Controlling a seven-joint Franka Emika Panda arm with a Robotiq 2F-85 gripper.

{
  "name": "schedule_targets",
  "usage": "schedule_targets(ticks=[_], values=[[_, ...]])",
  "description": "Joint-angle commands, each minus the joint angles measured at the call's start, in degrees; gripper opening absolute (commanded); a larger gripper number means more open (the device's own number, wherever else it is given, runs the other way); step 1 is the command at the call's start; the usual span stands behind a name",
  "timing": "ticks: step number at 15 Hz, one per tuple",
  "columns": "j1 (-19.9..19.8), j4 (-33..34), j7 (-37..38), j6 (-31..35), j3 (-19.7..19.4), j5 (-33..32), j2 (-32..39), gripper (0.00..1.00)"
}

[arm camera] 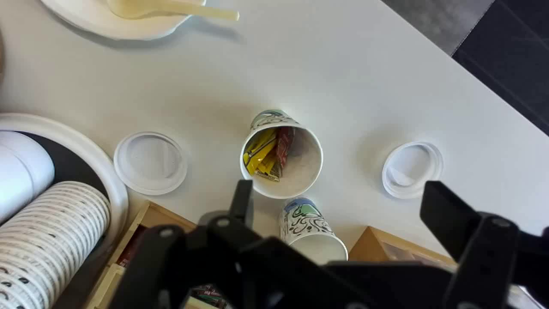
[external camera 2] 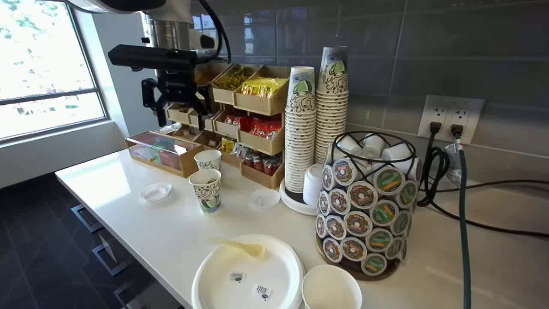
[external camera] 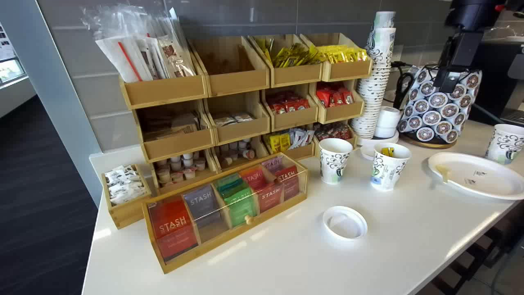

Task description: Put the spoon in the left cup

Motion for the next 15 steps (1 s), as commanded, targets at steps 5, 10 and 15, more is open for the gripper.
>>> schedule_targets(ticks=[5,10,15], values=[[-1.23,0.1,-0.33,-0.14,1.12,0.42,0.13,1.0],[-1.24,0.1,-0.33,-0.14,1.12,0.42,0.13,1.0],[-6.16,-0.7,14.24,9.6,1.33,-1.24,3.31,1.0]])
